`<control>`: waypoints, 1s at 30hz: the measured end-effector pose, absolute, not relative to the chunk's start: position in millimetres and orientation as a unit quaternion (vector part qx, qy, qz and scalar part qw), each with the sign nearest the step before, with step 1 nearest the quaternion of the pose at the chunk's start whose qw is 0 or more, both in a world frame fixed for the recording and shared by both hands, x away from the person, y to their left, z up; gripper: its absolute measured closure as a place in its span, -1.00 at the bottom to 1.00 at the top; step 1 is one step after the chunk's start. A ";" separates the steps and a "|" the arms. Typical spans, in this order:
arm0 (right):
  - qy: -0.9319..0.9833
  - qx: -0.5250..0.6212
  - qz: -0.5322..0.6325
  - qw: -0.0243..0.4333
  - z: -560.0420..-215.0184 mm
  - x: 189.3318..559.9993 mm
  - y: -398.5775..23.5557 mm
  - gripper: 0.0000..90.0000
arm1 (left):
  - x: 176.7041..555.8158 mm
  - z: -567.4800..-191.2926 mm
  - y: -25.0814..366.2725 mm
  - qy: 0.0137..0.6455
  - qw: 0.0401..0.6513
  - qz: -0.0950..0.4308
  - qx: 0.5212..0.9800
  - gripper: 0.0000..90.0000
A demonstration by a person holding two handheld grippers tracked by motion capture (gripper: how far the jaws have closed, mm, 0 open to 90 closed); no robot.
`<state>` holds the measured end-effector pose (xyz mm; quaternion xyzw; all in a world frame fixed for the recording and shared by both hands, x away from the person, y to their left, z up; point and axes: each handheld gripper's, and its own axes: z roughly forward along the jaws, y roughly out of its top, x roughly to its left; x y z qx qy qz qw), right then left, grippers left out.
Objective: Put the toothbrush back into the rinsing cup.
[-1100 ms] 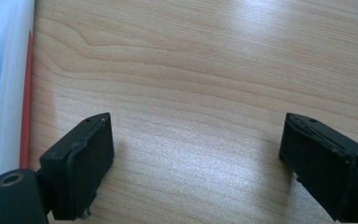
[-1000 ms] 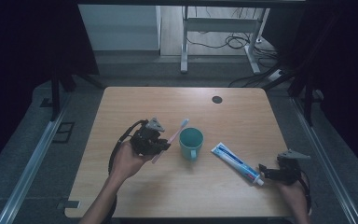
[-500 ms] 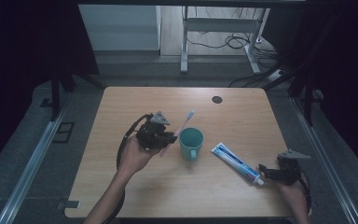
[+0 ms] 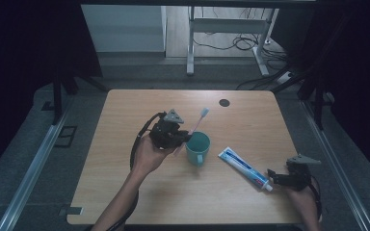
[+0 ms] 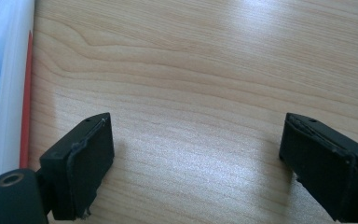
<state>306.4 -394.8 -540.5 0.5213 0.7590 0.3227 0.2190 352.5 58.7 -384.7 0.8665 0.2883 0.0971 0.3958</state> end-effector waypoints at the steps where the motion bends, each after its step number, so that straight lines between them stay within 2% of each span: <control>1: 0.759 0.521 0.323 0.219 -540.5 306.4 -394.8 -0.78 | 353.2 -384.4 57.4 0.288 0.398 0.097 0.865 0.76; 30: 0.759 0.521 0.323 0.219 -540.5 306.5 -395.0 -0.78 | 375.1 -385.1 31.3 0.293 0.437 0.114 0.843 0.76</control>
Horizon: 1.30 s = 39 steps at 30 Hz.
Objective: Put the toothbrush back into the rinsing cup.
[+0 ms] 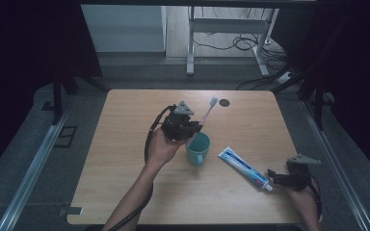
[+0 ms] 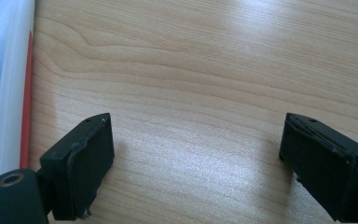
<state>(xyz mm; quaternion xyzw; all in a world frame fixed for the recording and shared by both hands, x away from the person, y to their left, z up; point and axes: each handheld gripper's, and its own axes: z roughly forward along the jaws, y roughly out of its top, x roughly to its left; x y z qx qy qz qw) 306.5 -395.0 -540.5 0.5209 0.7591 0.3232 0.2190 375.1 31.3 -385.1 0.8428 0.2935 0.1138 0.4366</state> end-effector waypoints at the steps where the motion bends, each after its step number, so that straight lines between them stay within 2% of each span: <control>1: 0.759 0.521 0.323 0.219 -540.5 306.5 -395.0 -0.78 | 375.1 -385.1 31.3 0.293 0.437 0.114 0.843 0.76; 39: 0.761 0.518 0.324 0.219 -540.6 307.0 -395.0 -0.78 | 381.3 -439.6 24.5 0.306 0.449 0.107 0.833 0.75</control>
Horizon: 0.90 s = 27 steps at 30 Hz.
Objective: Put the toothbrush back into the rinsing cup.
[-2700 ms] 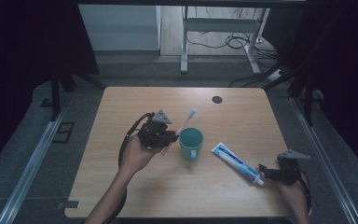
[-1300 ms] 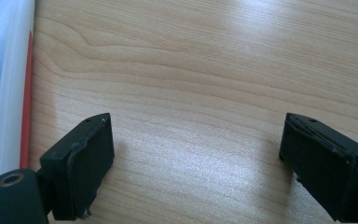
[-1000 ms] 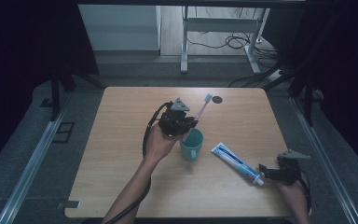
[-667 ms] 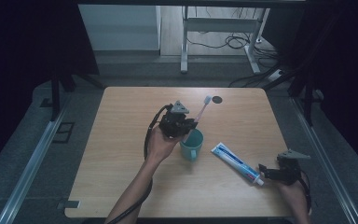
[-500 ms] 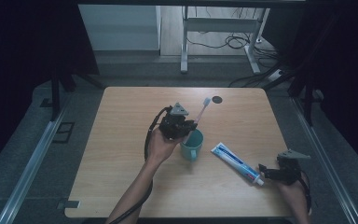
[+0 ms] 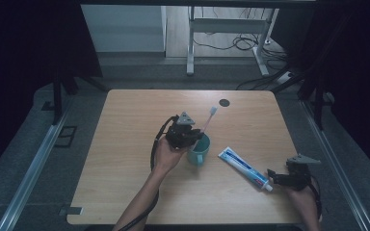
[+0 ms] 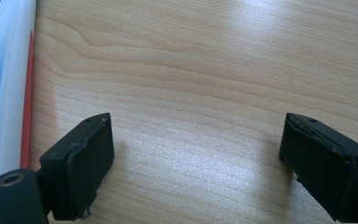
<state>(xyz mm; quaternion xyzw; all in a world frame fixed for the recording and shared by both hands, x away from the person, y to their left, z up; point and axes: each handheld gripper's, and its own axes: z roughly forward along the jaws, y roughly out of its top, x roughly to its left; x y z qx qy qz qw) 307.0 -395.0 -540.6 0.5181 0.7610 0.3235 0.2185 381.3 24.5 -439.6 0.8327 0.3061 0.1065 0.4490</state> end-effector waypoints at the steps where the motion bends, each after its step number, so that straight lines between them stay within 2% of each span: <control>1: 0.761 0.518 0.324 0.219 -540.6 307.0 -395.0 -0.78 | 381.1 -440.8 24.4 0.307 0.449 0.106 0.833 0.75; 27: 0.762 0.516 0.324 0.219 -540.8 307.3 -395.1 -0.79 | 380.3 -467.6 16.1 0.312 0.428 0.098 0.843 0.75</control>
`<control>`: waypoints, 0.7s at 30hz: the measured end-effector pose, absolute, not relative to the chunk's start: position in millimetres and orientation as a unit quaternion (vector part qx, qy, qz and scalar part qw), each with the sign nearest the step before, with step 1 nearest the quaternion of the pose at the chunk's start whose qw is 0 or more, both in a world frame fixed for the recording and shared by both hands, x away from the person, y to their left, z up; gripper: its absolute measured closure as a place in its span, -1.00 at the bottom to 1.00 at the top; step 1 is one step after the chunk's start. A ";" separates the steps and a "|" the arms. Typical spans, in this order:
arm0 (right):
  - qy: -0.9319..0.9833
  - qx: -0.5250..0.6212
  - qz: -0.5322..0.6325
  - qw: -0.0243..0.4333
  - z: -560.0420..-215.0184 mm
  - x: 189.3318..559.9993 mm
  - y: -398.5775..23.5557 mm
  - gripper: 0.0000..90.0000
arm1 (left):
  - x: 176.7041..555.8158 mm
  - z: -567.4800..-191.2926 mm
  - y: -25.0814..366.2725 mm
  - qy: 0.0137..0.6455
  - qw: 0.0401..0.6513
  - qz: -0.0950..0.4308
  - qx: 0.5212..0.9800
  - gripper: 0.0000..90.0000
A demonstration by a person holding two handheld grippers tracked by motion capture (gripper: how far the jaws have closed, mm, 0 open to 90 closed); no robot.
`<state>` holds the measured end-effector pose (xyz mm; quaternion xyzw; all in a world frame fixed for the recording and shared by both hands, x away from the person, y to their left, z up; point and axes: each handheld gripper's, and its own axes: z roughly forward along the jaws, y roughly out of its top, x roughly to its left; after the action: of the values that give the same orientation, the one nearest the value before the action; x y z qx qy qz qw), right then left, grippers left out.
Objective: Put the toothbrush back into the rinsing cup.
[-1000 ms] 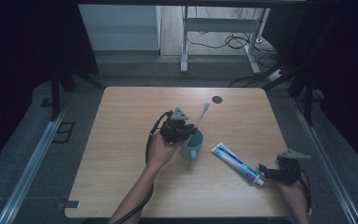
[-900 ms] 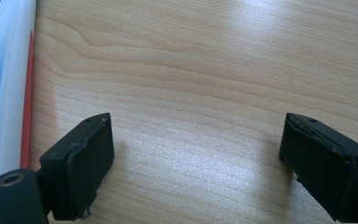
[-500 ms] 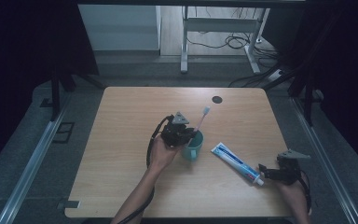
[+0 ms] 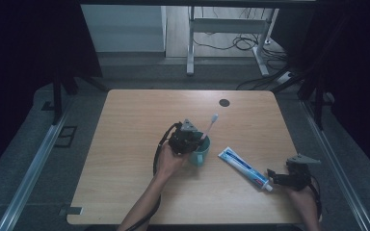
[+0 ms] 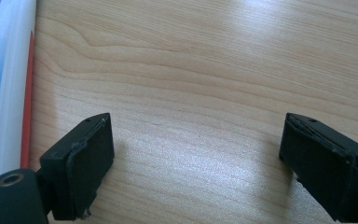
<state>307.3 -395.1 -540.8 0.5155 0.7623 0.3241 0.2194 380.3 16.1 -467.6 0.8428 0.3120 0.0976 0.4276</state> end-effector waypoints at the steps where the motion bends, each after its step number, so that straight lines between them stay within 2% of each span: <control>1: 0.762 0.515 0.324 0.219 -540.9 307.4 -395.2 -0.78 | 380.4 -468.2 15.9 0.312 0.426 0.098 0.843 0.75; 21: 0.762 0.515 0.324 0.220 -540.9 307.4 -395.2 -0.78 | 385.8 -473.6 12.3 0.333 0.400 0.079 0.851 0.73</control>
<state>307.4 -395.2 -540.9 0.5151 0.7624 0.3242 0.2197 385.8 12.3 -473.6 0.8505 0.3325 0.0785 0.3998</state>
